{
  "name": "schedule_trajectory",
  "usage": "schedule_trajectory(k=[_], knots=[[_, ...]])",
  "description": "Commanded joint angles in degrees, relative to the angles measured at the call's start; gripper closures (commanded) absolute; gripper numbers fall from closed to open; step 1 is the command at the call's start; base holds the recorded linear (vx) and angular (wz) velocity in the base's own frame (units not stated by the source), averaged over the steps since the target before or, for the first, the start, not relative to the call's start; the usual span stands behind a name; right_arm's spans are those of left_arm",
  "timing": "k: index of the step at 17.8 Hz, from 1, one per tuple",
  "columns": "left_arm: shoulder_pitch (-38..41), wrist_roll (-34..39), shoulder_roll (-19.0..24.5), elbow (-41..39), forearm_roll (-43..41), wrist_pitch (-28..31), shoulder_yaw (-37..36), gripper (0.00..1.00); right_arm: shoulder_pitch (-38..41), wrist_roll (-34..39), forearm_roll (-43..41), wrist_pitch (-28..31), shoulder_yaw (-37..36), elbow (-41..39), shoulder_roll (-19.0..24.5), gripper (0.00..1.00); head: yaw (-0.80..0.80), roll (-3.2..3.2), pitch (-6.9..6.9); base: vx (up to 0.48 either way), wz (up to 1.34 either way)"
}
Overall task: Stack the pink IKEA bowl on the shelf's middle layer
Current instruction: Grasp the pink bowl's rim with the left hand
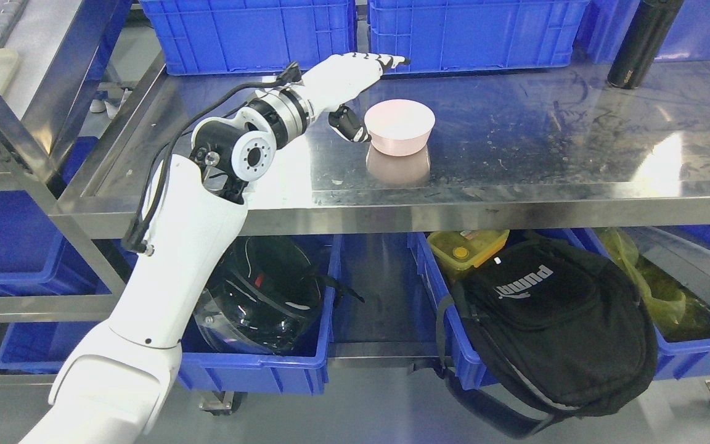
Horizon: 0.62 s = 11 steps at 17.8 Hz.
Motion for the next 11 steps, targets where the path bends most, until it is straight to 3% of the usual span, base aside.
schedule_trajectory(k=[1,4,11], knots=[[-3.9,-3.3,-7.9,11.4,-6.8,0.6,-6.4,0.10,1.2,0.0,0.0,0.0,0.0,-1.0,-1.0,0.00,0.00,0.00,0.00,0.000,0.00],[-4.5,-5.9,-7.9,18.2,-9.4,0.2,-6.3,0.17,1.2,0.0,0.0,0.0,0.0,-1.0,-1.0,0.00,0.00,0.00,0.00,0.000,0.00],[-7.1,-5.4,-7.9,22.6,-10.0,0.1,-3.0,0.31,1.2,0.0,0.0,0.0,0.0,-1.0,-1.0,0.00,0.00,0.00,0.00,0.000,0.00]])
